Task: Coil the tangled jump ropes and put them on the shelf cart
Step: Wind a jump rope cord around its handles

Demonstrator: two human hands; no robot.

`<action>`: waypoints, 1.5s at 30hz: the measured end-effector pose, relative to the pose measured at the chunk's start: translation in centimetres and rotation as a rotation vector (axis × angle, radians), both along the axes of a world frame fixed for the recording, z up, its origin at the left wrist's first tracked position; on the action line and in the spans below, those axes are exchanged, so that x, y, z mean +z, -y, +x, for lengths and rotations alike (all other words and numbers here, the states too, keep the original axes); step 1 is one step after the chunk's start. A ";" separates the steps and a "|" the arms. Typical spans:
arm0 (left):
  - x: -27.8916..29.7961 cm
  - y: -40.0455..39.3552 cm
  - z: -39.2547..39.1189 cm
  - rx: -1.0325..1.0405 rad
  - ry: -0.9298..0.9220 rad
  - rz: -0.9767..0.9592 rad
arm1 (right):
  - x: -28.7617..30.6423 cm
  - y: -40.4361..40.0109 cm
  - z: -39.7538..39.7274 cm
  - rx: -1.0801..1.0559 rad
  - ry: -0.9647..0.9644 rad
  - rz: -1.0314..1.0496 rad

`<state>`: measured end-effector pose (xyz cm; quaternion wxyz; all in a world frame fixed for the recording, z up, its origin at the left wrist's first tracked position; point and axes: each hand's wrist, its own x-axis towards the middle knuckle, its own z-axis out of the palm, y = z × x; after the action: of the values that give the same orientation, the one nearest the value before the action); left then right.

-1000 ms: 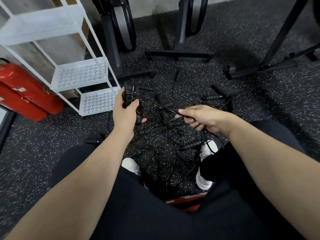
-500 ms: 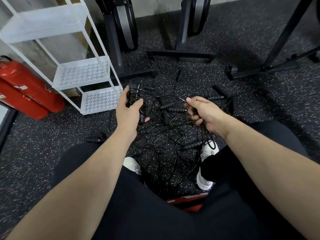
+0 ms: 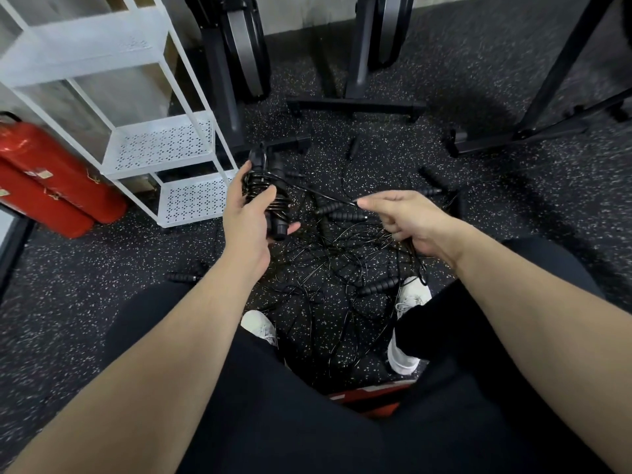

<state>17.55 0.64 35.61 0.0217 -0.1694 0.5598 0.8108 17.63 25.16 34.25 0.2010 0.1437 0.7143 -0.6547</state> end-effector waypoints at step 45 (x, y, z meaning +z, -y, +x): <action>1.1 -0.4 2.0 -0.487 0.086 0.470 | -2.4 -0.2 0.2 0.267 0.426 -0.347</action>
<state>19.54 1.06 36.75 0.2765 -0.0552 0.3804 0.8808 17.84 25.35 31.90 0.4521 0.1461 0.5463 -0.6898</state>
